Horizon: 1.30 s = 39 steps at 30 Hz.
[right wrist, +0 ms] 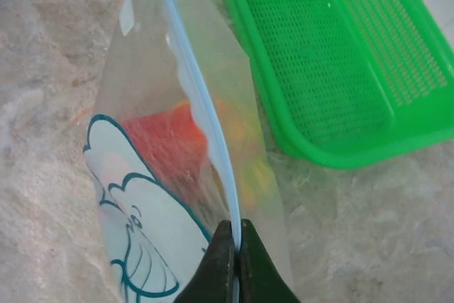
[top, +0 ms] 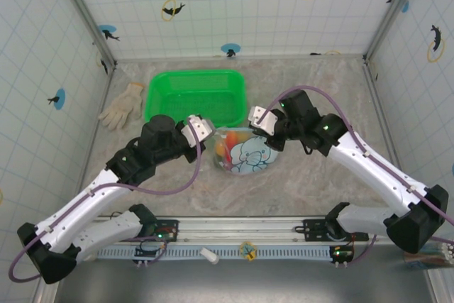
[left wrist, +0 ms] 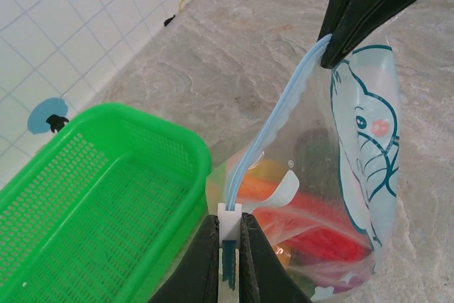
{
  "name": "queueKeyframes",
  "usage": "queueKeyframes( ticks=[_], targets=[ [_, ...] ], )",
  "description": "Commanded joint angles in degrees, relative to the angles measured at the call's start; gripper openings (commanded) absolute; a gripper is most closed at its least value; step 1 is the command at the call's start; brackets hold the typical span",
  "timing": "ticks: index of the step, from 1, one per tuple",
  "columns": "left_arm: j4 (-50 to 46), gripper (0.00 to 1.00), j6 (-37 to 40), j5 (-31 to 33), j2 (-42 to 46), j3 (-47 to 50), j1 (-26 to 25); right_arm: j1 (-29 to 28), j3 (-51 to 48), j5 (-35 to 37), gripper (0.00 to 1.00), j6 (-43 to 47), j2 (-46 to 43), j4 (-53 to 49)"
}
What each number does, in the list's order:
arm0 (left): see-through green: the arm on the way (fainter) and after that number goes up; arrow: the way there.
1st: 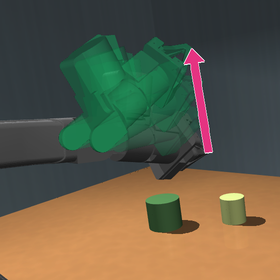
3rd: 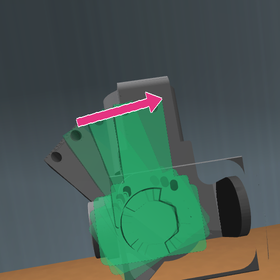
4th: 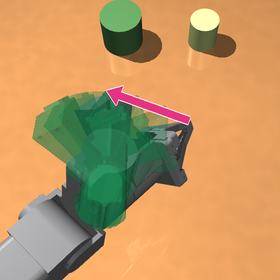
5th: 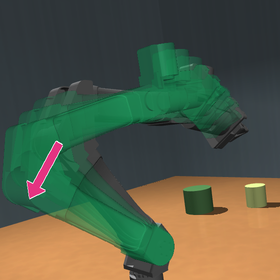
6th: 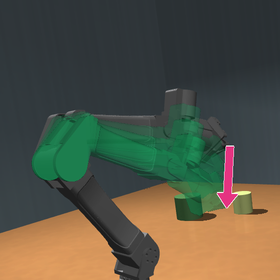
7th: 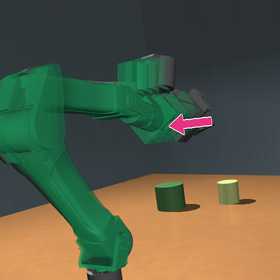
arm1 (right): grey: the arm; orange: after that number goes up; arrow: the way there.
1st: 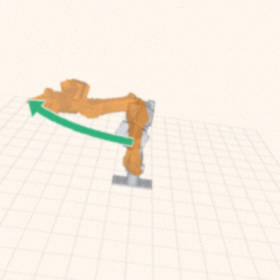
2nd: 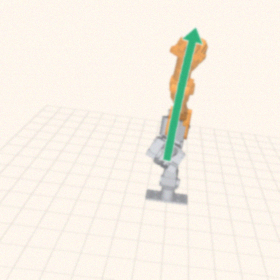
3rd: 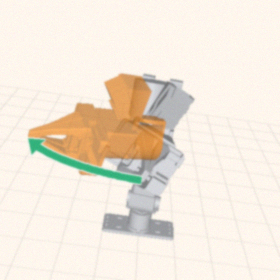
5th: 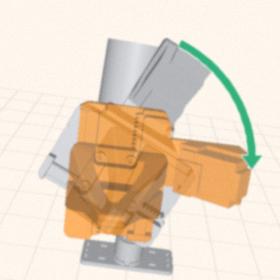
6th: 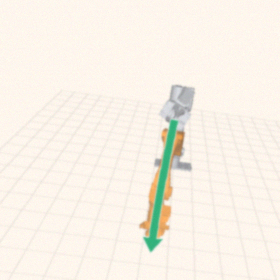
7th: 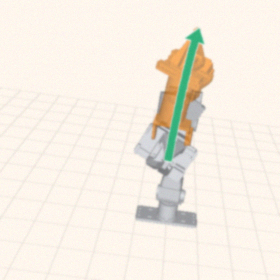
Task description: Place the food in the zip-top bag and seal the zipper
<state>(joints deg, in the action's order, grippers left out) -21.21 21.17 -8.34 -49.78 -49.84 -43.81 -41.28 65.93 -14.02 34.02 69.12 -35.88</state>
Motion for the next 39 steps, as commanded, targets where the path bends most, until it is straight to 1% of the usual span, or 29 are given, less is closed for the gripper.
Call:
queueKeyframes(
  ticks=[1, 4, 5, 8, 11, 14, 18, 22, 24, 26, 27, 29, 32, 34, 36, 37, 39],
  targets=[
    [0.65, 0.10, 0.45, -0.18, 1.73, 0.78, 0.22, 0.00, 0.13, 0.50, 0.00, 0.82, -2.74, -0.25],
    [2.38, 0.44, -1.12, -0.53, 2.85, 1.19, 0.21, -0.02, 0.83, 1.03, 0.00, -0.25, -5.63, 0.07],
    [3.19, 0.54, -1.80, -0.87, 3.22, 1.45, 0.23, 0.01, 1.20, 1.39, 0.00, -0.82, -6.87, 0.28],
    [6.38, 0.71, -3.89, -1.11, 4.54, 2.72, 0.14, 1.11, 2.49, 4.26, 0.00, -1.69, -9.50, 0.95],
    [9.51, 0.79, -5.39, -0.04, 5.22, 3.87, 0.15, 4.61, 3.49, 7.78, 0.00, -0.34, -10.15, 1.64],
    [11.52, 0.82, -6.94, 1.54, 4.65, 4.57, 0.22, 9.89, 3.18, 11.08, 0.00, 2.20, -8.96, 4.18],
    [11.95, 0.85, -8.36, 2.19, 3.42, 4.82, 0.19, 11.90, 3.53, 21.60, 0.00, 7.31, -5.92, 9.87],
    [12.40, 0.87, -9.59, 4.71, 3.02, 5.32, 0.17, 17.25, 5.54, 22.98, 0.00, 6.88, -2.67, 18.71],
    [12.72, 0.88, -10.00, 5.63, 3.09, 5.78, 0.17, 17.90, 6.46, 25.63, 0.00, 7.28, -0.54, 21.34],
    [12.90, 0.88, -10.27, 6.20, 3.28, 6.25, 0.22, 17.69, 5.39, 26.82, 0.00, 6.98, 0.47, 22.36],
    [13.07, 0.88, -10.44, 6.44, 3.53, 6.63, 0.22, 17.11, 3.28, 26.85, 0.00, 6.74, 0.22, 22.63],
    [14.01, 0.88, -10.86, 6.50, 4.22, 7.79, 0.20, 14.26, -5.19, 29.29, 0.00, 6.77, -1.49, 24.35],
    [16.55, 0.89, -11.46, 5.55, 4.83, 10.31, 0.22, 7.44, -23.33, 33.64, 0.00, 6.41, -6.24, 30.00],
    [16.79, 0.89, -11.84, 4.71, 4.00, 10.51, 0.22, 3.05, -31.09, 33.54, 0.00, 3.67, -8.64, 30.99],
    [16.77, 0.89, -12.27, 4.01, 2.71, 9.99, 0.22, -1.62, -36.95, 32.11, 0.00, -0.11, -10.63, 30.06],
    [16.86, 0.89, -12.53, 3.80, 2.27, 9.61, 0.22, -3.73, -38.75, 31.78, 0.02, -1.15, -11.40, 29.33],
    [17.44, 0.89, -13.07, 3.30, 1.55, 9.13, 0.22, -7.78, -41.93, 30.92, 0.09, -4.02, -12.84, 28.20]
  ],
)
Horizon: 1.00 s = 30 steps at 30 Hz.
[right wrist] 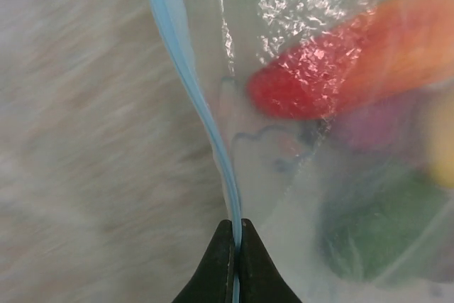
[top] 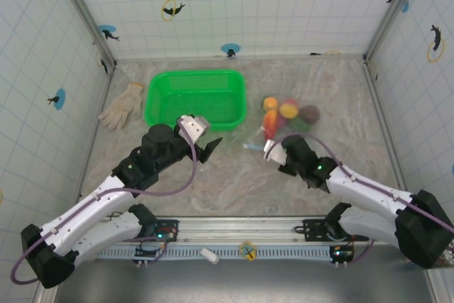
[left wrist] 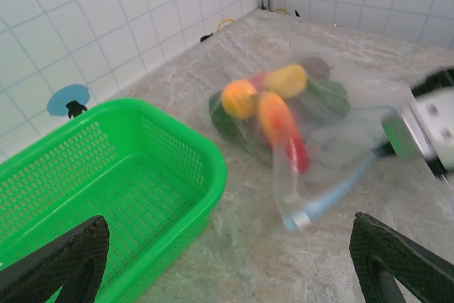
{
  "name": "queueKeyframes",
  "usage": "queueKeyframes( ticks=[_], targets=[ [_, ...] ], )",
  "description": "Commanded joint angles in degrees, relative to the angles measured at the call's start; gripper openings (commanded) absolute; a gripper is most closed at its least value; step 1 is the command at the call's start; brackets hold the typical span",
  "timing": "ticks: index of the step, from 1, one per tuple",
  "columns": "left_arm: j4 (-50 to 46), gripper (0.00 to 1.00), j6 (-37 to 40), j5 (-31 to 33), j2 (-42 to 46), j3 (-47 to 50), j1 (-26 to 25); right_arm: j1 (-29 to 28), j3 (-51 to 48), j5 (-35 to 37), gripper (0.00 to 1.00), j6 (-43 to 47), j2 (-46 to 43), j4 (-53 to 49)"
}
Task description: Place the food in the zip-top bag and seal the zipper
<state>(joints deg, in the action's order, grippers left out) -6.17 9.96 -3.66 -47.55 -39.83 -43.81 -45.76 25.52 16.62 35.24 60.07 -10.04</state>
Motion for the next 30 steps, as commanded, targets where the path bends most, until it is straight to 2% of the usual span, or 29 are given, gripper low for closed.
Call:
queueKeyframes(
  ticks=[1, 3, 7, 10, 12, 13, 15, 17, 19, 20, 21, 23, 25, 27, 29, 30],
  targets=[
    [2.93, 0.90, -2.26, -1.67, -0.84, -1.09, 0.26, -4.81, -2.59, -1.14, 0.12, -6.95, -4.83, 1.42],
    [4.00, 0.90, -2.98, -1.75, -0.89, -1.11, 0.22, -6.81, -3.78, -4.40, 0.22, -9.67, -6.98, -0.20],
    [4.37, 0.91, -3.94, -1.39, -1.05, -1.30, 0.22, -8.04, -2.21, -9.68, 0.57, -12.41, -12.97, -2.68],
    [4.41, 0.98, -6.40, 0.97, -1.05, -1.21, 0.21, -6.87, 1.46, -12.01, 0.60, -13.08, -17.86, -3.43],
    [4.83, 0.98, -9.34, 4.03, -1.05, -0.89, 0.22, -4.28, 3.24, -13.31, 0.60, -14.72, -19.89, -2.17],
    [5.46, 0.98, -11.12, 5.98, -0.82, -0.38, 0.22, -2.49, 3.58, -12.50, 0.59, -16.63, -20.65, -0.45],
    [7.36, 0.97, -13.84, 8.73, 0.17, 1.32, 0.22, 0.44, 3.56, -5.90, 0.61, -22.96, -21.59, 3.60],
    [10.15, 0.98, -16.18, 11.39, 1.34, 3.63, 0.24, 3.80, 4.47, 0.99, 0.78, -31.28, -21.86, 4.82],
    [11.38, 0.97, -17.22, 13.23, 1.05, 5.27, 0.22, 7.49, 5.02, 0.68, 0.96, -36.40, -21.85, 4.02],
    [11.76, 0.97, -17.90, 13.88, 0.48, 5.88, 0.22, 9.45, 4.61, -0.22, 1.00, -37.12, -21.49, 3.94],
    [11.97, 0.97, -17.72, 13.62, -0.16, 6.31, 0.22, 11.04, 4.47, 0.45, 1.00, -37.09, -21.01, 3.71],
    [12.42, 0.98, -14.24, 12.12, -1.69, 6.99, 0.22, 14.50, 4.76, 6.13, 1.00, -37.97, -18.64, 2.42],
    [14.54, 0.98, -7.91, 14.21, -3.46, 9.59, 0.62, 15.78, 4.80, 11.57, 1.00, -39.54, -16.98, 2.00],
    [18.44, 0.98, -4.57, 16.96, -5.28, 13.52, 2.54, 15.79, 3.94, 11.78, 1.00, -39.60, -17.52, 3.51],
    [24.22, 0.98, -7.76, 15.40, -5.25, 17.56, 7.77, 15.79, -0.13, 11.61, 1.00, -38.76, -19.37, 9.19],
    [28.82, 0.98, -10.12, 11.78, -4.40, 20.58, 12.14, 15.79, -2.09, 11.44, 1.00, -36.55, -20.12, 11.83]
  ],
)
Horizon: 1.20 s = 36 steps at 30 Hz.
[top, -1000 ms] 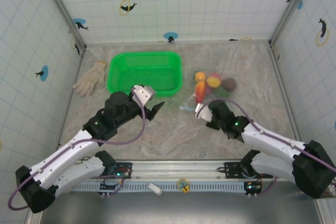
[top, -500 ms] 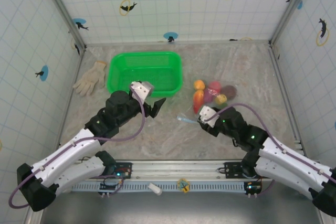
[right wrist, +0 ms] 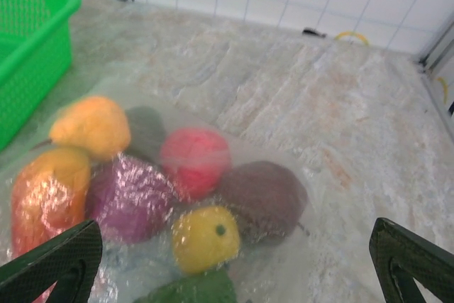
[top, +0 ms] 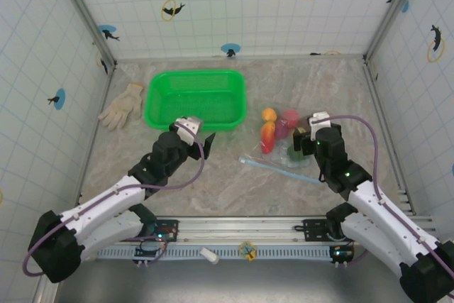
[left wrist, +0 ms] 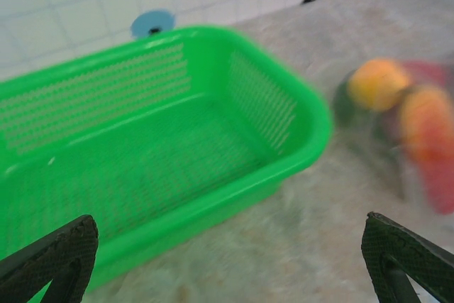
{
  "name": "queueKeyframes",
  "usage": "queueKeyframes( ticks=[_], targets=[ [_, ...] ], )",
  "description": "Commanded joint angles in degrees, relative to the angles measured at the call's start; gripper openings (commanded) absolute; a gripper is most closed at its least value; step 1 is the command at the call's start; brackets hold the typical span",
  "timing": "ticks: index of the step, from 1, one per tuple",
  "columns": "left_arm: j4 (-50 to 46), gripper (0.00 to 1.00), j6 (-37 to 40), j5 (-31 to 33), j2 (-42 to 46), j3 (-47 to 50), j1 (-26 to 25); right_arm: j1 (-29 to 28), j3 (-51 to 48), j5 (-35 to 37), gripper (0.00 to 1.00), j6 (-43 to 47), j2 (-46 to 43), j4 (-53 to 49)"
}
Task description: Place the food in the zip-top bag and seal the zipper
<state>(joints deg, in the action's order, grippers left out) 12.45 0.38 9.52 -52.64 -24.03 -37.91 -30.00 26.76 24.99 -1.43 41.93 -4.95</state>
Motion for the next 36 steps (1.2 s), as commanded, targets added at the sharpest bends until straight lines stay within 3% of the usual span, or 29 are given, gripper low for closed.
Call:
queueKeyframes(
  ticks=[1, 2, 4, 8, 10, 14, 20, 22, 25, 29, 32, 34, 36],
  targets=[
    [15.51, 0.98, -2.15, -5.68, 1.65, 8.10, 10.80, 0.04, -4.77, 4.05, 1.00, 1.51, -2.35, 8.80],
    [19.82, 0.98, -3.20, -6.68, 2.13, 10.75, 14.08, 0.16, -6.10, 5.61, 1.00, 2.52, -2.34, 11.77],
    [25.08, 0.98, -6.50, -0.33, 1.00, 14.04, 19.73, 0.76, -8.48, 8.00, 1.00, 4.80, -1.35, 15.52],
    [26.65, 0.98, -6.33, 1.37, -4.04, 16.37, 28.20, 4.52, -12.60, 4.90, 1.00, 7.77, 2.18, 22.95],
    [33.69, 0.98, -5.92, 3.13, -7.71, 19.87, 31.24, 7.90, -13.00, 2.57, 1.00, 6.39, 4.65, 24.99],
    [38.08, 0.98, -8.57, -2.67, -16.47, 21.75, 38.09, 11.80, -15.07, 2.71, 1.00, 4.27, 8.02, 30.71],
    [49.55, 0.98, -6.35, -6.71, -24.67, 22.87, 39.27, 16.34, -22.65, 3.27, 1.00, 3.41, 13.29, 43.16],
    [47.89, 0.97, -1.39, -13.60, -27.93, 19.99, 39.32, 20.02, -24.85, 2.74, 1.00, -0.13, 16.58, 45.82],
    [49.05, 0.98, -1.89, -16.44, -32.30, 18.28, 40.92, 24.43, -28.54, 0.54, 1.00, -3.51, 21.17, 54.22],
    [51.86, 0.98, -3.19, -13.65, -32.23, 19.98, 41.34, 27.57, -33.62, -1.79, 1.00, -9.34, 28.87, 71.68],
    [68.37, 0.97, -4.23, -9.80, -35.42, 26.32, 40.47, 27.10, -32.14, -3.82, 1.00, -7.64, 33.87, 75.39],
    [61.11, 0.98, -2.85, -8.11, -33.44, 24.57, 39.32, 26.87, -33.33, -5.32, 1.00, -6.57, 39.76, 84.12],
    [63.51, 0.98, -3.34, -7.31, -34.71, 24.44, 39.23, 26.86, -33.71, -7.63, 1.00, -5.48, 43.82, 88.29]
  ],
)
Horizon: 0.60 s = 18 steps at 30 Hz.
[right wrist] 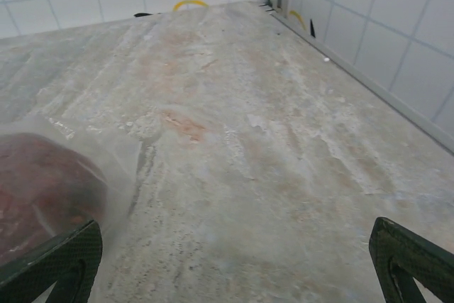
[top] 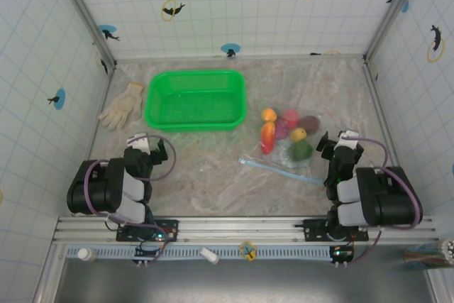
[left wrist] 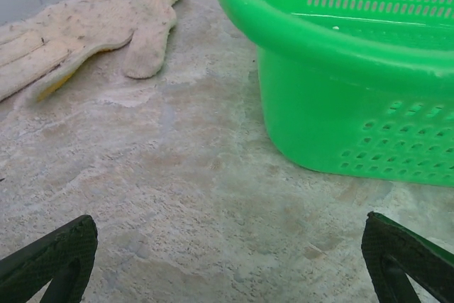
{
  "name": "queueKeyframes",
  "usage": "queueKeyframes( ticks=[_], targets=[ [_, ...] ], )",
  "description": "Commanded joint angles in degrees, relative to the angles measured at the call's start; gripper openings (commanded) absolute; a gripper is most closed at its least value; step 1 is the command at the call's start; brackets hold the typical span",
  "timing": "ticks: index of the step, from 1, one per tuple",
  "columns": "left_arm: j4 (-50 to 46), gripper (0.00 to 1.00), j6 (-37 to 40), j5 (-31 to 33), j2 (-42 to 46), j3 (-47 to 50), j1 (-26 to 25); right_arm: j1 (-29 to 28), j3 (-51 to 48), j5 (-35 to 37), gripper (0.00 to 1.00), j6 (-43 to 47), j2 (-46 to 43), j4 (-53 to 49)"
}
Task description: Place the food in the zip-top bag and seal the zipper
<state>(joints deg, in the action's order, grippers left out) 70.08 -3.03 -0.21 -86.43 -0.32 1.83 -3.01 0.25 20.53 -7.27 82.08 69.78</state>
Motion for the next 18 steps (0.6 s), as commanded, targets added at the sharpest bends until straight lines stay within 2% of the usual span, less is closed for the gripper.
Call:
queueKeyframes(
  ticks=[1, 2, 5, 7, 10, 18],
  targets=[
    [3.49, 0.98, 0.02, 2.26, -0.31, 0.32, -0.41, -0.33, -7.18, -3.55, 1.00, 0.83, 5.56, 16.53],
    [2.58, 0.98, 0.04, 2.21, -0.21, 0.18, -0.44, -0.33, -6.38, -4.93, 1.00, 1.36, 6.29, 16.52],
    [2.66, 0.98, -0.05, 1.90, -0.22, 0.10, -0.32, 0.39, 0.65, -14.81, 1.00, 3.85, 4.57, -0.35],
    [2.52, 0.98, -0.15, 1.40, -0.16, -0.02, -0.03, 2.66, -0.52, -18.91, 1.00, 3.12, 5.97, 4.52],
    [2.40, 0.97, -0.29, 0.82, -0.22, -0.09, 0.43, 2.32, 0.31, -18.17, 1.00, 3.03, 4.94, 0.81],
    [2.51, 0.98, -0.29, 0.56, -0.27, -0.08, 0.55, 0.89, -0.42, -15.41, 1.00, 3.75, 4.90, 2.64]
  ],
)
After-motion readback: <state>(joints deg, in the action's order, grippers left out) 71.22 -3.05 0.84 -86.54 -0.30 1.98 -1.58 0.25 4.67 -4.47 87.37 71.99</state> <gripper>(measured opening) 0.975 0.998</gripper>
